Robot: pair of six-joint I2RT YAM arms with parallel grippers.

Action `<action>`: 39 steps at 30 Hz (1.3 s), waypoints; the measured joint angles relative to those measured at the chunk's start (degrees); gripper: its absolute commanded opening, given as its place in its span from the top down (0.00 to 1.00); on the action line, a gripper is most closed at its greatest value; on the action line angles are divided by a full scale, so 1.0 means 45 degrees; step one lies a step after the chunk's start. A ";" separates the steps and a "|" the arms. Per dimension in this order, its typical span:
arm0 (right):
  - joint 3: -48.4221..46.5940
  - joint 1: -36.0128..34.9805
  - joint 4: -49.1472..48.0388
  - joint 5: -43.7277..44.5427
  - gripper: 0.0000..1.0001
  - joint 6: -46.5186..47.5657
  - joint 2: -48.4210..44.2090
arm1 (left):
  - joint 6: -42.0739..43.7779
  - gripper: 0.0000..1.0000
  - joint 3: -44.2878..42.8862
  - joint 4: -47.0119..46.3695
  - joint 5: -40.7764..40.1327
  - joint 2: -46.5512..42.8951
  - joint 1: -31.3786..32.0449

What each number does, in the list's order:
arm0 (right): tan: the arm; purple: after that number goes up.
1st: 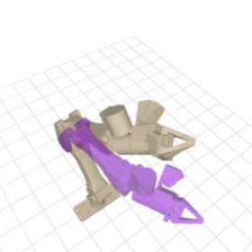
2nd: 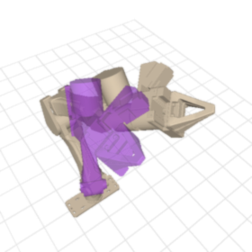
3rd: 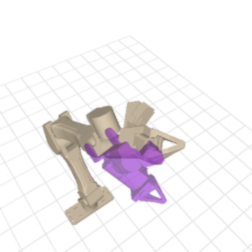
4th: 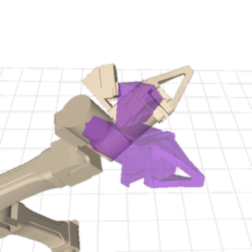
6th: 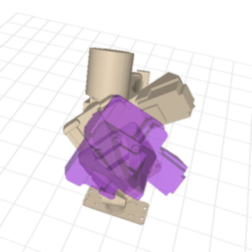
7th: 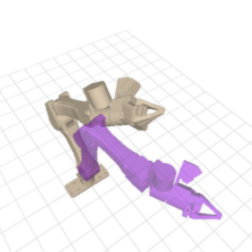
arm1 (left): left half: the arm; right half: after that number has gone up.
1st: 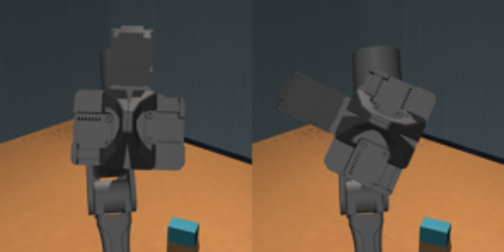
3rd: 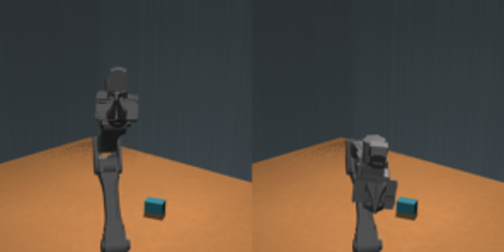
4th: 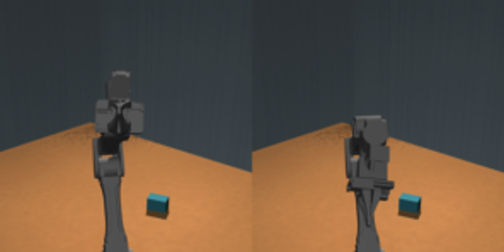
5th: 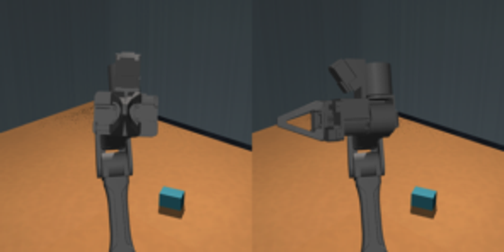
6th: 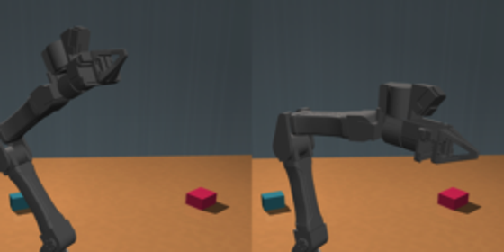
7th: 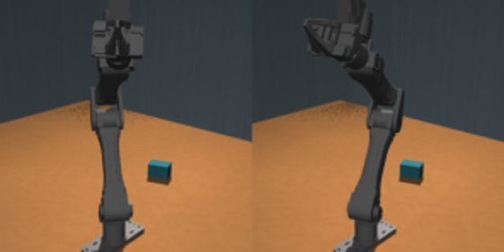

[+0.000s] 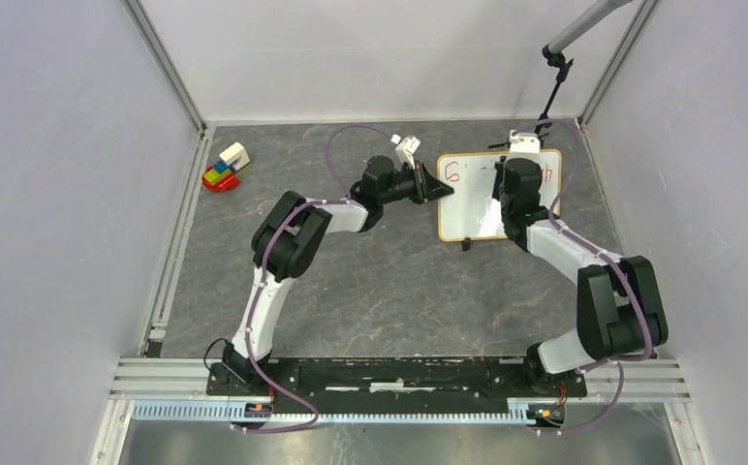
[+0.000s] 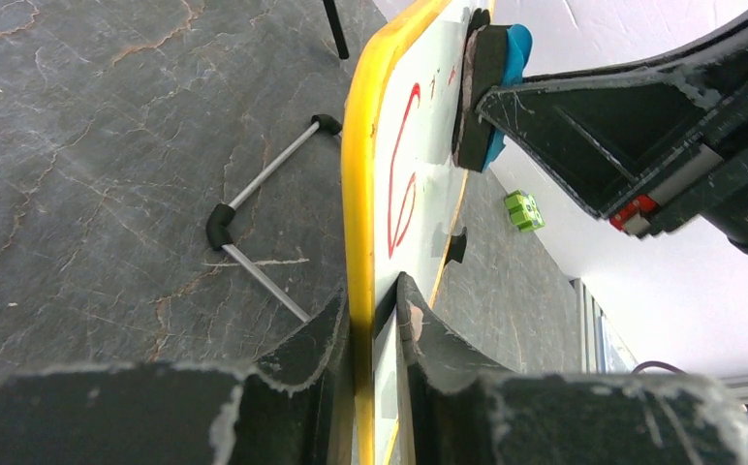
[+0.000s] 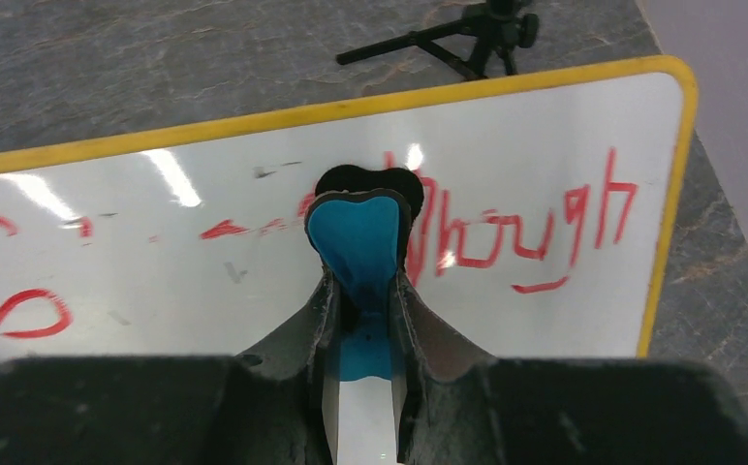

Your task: Erase the whiteboard

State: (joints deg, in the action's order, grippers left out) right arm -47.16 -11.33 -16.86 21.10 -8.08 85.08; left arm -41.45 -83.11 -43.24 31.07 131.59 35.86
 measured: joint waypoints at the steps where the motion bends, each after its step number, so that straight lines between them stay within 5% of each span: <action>1: -0.0053 -0.0165 0.0068 -0.0015 1.00 0.0029 0.0000 | 0.0000 0.98 0.0000 0.0000 0.0005 0.0000 0.0000; 11: -0.1875 -0.2531 0.0753 -0.0432 1.00 0.0330 0.1127 | 0.0044 0.98 -0.0019 0.0097 0.0015 0.0000 -0.0005; 28: -0.1982 0.0733 0.1617 -0.0967 1.00 -0.0578 0.0724 | 0.0044 0.98 -0.0068 0.0204 -0.0015 -0.0010 0.0024; 39: -0.1535 -0.0733 0.1569 -0.0243 1.00 -0.0282 0.0520 | 0.0053 0.98 -0.0068 0.0219 0.0015 -0.0019 0.0024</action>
State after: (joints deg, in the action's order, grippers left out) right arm -54.06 -14.63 -9.80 20.01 -9.34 87.42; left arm -41.21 -83.42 -42.26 31.14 131.50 35.97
